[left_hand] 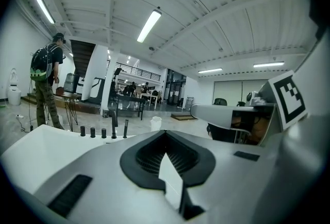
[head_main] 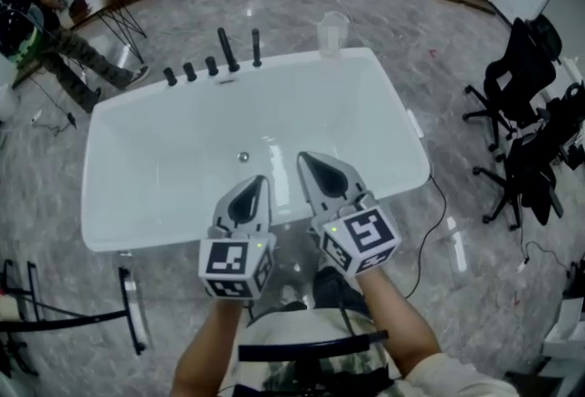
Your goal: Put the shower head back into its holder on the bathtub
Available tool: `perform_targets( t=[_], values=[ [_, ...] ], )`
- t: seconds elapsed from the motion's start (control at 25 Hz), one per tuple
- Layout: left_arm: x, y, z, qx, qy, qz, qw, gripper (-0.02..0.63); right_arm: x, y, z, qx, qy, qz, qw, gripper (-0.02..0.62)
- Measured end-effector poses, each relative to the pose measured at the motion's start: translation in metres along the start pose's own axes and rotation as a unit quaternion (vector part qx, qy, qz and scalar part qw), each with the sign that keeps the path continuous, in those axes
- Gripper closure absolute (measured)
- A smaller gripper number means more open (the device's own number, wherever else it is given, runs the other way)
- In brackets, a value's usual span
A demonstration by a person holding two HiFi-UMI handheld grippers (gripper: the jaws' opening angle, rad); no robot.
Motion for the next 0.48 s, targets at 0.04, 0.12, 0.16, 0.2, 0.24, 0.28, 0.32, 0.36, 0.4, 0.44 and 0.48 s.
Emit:
perform_targets(
  t=[0.04, 0.12, 0.16, 0.2, 0.24, 0.28, 0.32, 0.36, 0.4, 0.44, 0.48],
  values=[
    [-0.002, 0.001, -0.005, 0.000, -0.002, 0.001, 1.0000, 0.601, -0.001, -0.005, -0.004, -0.001, -0.001, -0.001, 1.000, 0.591],
    [-0.006, 0.005, -0.014, -0.002, -0.005, 0.002, 1.0000, 0.601, -0.005, -0.013, -0.013, -0.003, -0.004, 0.002, 1.000, 0.591],
    [-0.008, 0.009, -0.017, -0.004, -0.005, 0.003, 1.0000, 0.601, -0.006, -0.016, -0.019, -0.004, -0.006, 0.004, 1.000, 0.591],
    [-0.009, 0.014, -0.021, -0.007, -0.006, 0.004, 0.9999, 0.601, -0.007, -0.019, -0.025, -0.005, -0.008, 0.005, 1.000, 0.591],
    [-0.010, 0.019, -0.025, -0.008, -0.008, 0.005, 0.9999, 0.601, -0.007, -0.022, -0.031, -0.004, -0.009, 0.006, 1.000, 0.591],
    [-0.011, 0.023, -0.029, -0.008, -0.009, 0.006, 0.9999, 0.601, -0.007, -0.025, -0.037, -0.004, -0.010, 0.006, 1.000, 0.591],
    [-0.011, 0.027, -0.032, -0.008, -0.009, 0.007, 0.9999, 0.601, -0.007, -0.028, -0.043, -0.004, -0.010, 0.005, 1.000, 0.591],
    [-0.012, 0.032, -0.035, -0.008, -0.009, 0.007, 0.9999, 0.601, -0.008, -0.030, -0.049, -0.005, -0.011, 0.005, 1.000, 0.591],
    [-0.013, 0.037, -0.037, -0.010, -0.009, 0.008, 0.9999, 0.601, -0.009, -0.031, -0.055, -0.006, -0.012, 0.006, 1.000, 0.591],
    [-0.015, 0.044, -0.040, -0.013, -0.008, 0.009, 0.9998, 0.601, -0.010, -0.032, -0.062, -0.006, -0.013, 0.007, 1.000, 0.591],
    [-0.017, 0.050, -0.042, -0.014, -0.008, 0.010, 0.9998, 0.601, -0.011, -0.033, -0.068, -0.006, -0.015, 0.009, 1.000, 0.591]
  ],
)
Point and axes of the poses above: the fingertips, and each gripper's own axes: z forward along the fingers, y to its right, x out of its top, the point moved 3 cm from there along -z, backward along the fingers, and after that the axes turned 3 degrees about -y, right-handed, at the moved point
